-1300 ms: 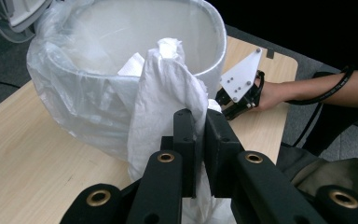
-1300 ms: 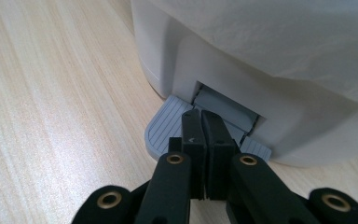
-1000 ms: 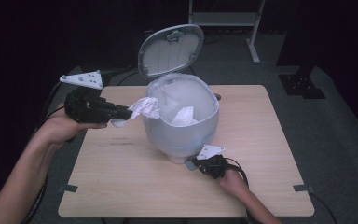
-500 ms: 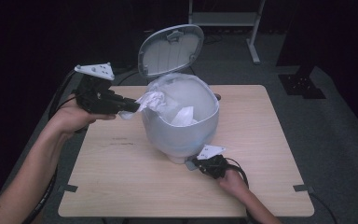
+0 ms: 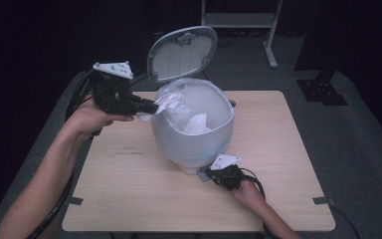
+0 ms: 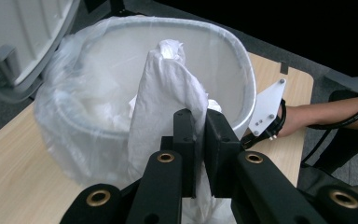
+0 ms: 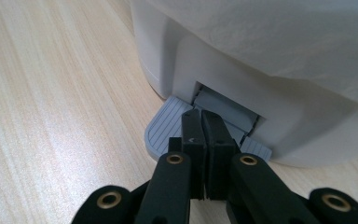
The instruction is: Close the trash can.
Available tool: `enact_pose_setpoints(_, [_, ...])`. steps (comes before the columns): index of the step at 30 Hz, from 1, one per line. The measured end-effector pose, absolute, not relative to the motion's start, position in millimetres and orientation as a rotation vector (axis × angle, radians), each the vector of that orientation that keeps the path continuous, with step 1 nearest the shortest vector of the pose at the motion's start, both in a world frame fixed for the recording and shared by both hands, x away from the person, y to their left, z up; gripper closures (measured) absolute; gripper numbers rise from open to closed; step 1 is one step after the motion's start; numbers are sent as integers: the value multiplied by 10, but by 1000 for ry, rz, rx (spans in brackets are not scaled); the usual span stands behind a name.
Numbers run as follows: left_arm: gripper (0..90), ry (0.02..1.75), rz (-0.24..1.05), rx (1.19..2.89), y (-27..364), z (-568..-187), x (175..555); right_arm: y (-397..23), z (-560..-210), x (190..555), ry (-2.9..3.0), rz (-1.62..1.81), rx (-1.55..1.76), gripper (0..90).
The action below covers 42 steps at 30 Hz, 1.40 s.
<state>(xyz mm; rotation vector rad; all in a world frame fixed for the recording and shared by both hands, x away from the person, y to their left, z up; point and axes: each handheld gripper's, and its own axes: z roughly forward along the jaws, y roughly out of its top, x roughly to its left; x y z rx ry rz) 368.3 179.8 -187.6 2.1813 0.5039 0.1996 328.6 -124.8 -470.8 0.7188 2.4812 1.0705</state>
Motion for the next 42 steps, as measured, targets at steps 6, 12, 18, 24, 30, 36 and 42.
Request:
enact_pose_setpoints(6, [841, 484, 197, 2192, 1625, -1886, 3744, -1249, -4706, 3293, 2489, 1075, 725, 882])
enact_pose_setpoints(12, [841, 475, 191, 2200, 1476, -1900, 3808, -1255, -4709, 3299, 2488, 1082, 721, 882])
enact_pose_setpoints(18, [841, 464, 192, 2213, 1351, -1876, 3840, -1254, -4707, 3300, 2494, 1080, 721, 882])
enact_pose_setpoints(24, [831, 458, 196, 2223, 1259, -1870, 3889, -1249, -4704, 3299, 2495, 1075, 722, 882])
enact_pose_setpoints(30, [839, 466, 198, 2239, 1201, -1923, 3941, -1249, -4702, 3302, 2498, 1074, 721, 882])
enact_pose_setpoints(36, [837, 483, 191, 2247, 1131, -2022, 4033, -1254, -4705, 3303, 2497, 1079, 716, 882])
enact_pose_setpoints(42, [836, 473, 180, 2257, 1032, -2084, 4097, -1258, -4711, 3304, 2492, 1087, 715, 882])
